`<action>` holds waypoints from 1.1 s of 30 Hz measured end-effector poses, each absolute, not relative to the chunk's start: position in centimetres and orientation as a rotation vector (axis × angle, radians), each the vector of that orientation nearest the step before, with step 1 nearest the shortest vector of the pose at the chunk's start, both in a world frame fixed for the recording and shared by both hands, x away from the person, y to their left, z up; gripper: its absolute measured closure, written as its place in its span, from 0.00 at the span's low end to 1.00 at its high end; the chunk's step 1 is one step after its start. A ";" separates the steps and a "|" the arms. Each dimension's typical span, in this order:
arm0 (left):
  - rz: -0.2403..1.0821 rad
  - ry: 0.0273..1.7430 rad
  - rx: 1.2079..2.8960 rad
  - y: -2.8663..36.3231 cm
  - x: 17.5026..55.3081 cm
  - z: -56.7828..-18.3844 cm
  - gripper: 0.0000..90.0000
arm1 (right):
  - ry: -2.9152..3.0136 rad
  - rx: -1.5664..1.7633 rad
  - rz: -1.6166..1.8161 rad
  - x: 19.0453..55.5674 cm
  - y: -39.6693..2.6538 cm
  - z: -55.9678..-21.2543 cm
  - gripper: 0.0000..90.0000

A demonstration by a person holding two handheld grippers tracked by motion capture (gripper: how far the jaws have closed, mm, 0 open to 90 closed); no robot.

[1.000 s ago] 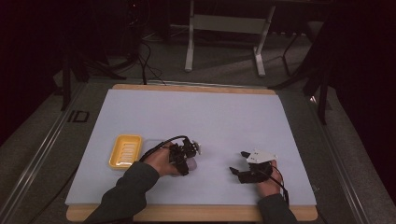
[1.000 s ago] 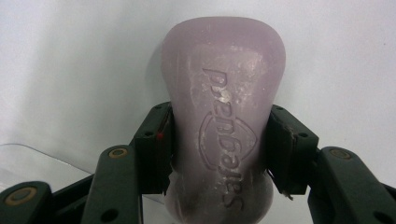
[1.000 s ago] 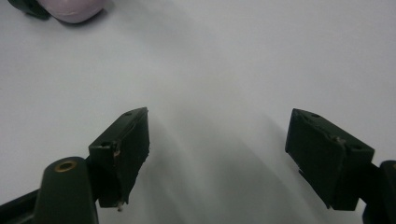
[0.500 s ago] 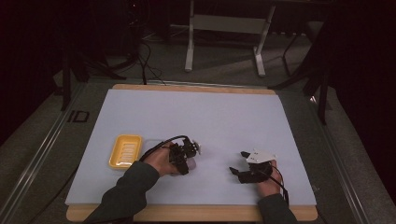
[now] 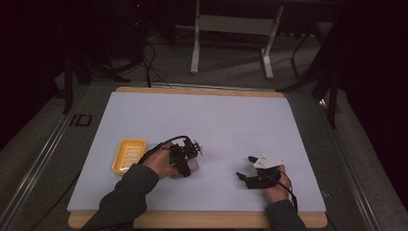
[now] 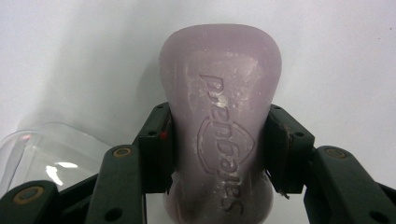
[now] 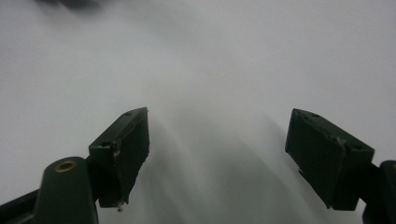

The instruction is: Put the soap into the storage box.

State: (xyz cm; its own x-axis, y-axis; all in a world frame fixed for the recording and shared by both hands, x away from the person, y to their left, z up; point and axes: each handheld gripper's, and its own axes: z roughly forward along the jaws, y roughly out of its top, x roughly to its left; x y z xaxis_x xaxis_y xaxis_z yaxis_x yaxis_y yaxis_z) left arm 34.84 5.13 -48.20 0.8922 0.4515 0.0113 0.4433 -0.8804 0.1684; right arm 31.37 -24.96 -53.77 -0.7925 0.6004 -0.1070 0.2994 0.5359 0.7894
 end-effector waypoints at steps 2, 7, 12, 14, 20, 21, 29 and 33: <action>0.075 0.698 2.892 5.4 34.9 -47.9 0.55 | 2.412 0.741 1.136 31.4 -25.0 -53.8 0.24; 0.091 0.714 2.873 6.0 35.0 -47.3 0.55 | 2.410 0.738 1.136 31.4 -25.0 -53.8 0.24; 0.093 0.730 2.854 6.5 35.2 -46.8 0.55 | 2.409 0.736 1.135 31.4 -25.0 -53.8 0.24; 0.097 0.742 2.850 6.7 35.2 -46.6 0.55 | 2.409 0.737 1.137 31.4 -25.0 -53.8 0.24; 0.120 0.767 2.844 7.4 35.3 -45.9 0.55 | 2.408 0.737 1.137 31.4 -25.0 -53.8 0.24; 0.120 0.769 2.844 7.5 35.4 -45.8 0.55 | 2.408 0.737 1.137 31.4 -25.0 -53.8 0.24; 0.157 0.801 2.840 8.4 35.5 -45.2 0.55 | 2.408 0.738 1.137 31.4 -25.0 -53.8 0.24; 0.160 0.815 2.839 8.7 35.6 -45.0 0.55 | 2.408 0.738 1.137 31.4 -25.0 -53.8 0.24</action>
State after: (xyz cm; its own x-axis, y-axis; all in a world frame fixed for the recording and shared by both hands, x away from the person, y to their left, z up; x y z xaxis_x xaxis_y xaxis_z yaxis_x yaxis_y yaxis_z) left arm 35.58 8.68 -45.02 0.8435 0.5345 0.0530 0.5147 -0.8326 0.2047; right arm 31.37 -24.97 -53.76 -0.7915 0.6011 -0.1105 0.2967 0.5359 0.7904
